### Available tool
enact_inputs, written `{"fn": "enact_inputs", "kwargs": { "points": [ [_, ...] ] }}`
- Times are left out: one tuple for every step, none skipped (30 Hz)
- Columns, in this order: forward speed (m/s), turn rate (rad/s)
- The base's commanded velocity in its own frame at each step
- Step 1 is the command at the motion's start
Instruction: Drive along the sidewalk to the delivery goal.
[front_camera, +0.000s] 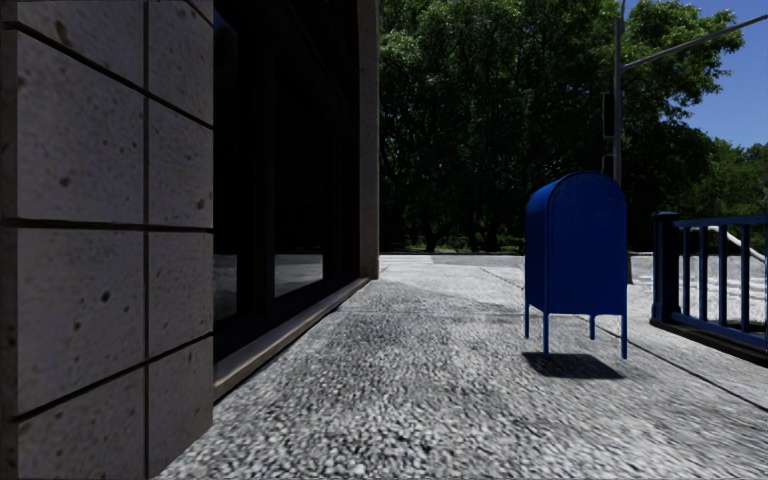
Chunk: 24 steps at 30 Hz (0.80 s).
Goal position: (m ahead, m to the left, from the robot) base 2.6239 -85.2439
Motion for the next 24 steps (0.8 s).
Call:
{"fn": "enact_inputs", "kwargs": {
  "points": [
    [2.00, 0.00],
    [2.00, 0.00],
    [2.00, 0.00],
    [2.00, 0.00],
    [2.00, 0.00],
    [2.00, 0.00],
    [2.00, 0.00],
    [2.00, 0.00],
    [2.00, 0.00],
    [2.00, 0.00],
    [2.00, 0.00],
    [2.00, 0.00],
    [2.00, 0.00],
    [2.00, 0.00],
    [2.00, 0.00],
    [2.00, -0.03],
    [2.00, -0.05],
    [2.00, -0.06],
    [2.00, -0.06],
    [2.00, -0.07],
    [2.00, -0.07],
    [2.00, -0.09],
    [2.00, -0.09],
    [2.00, -0.16]
  ]
}}
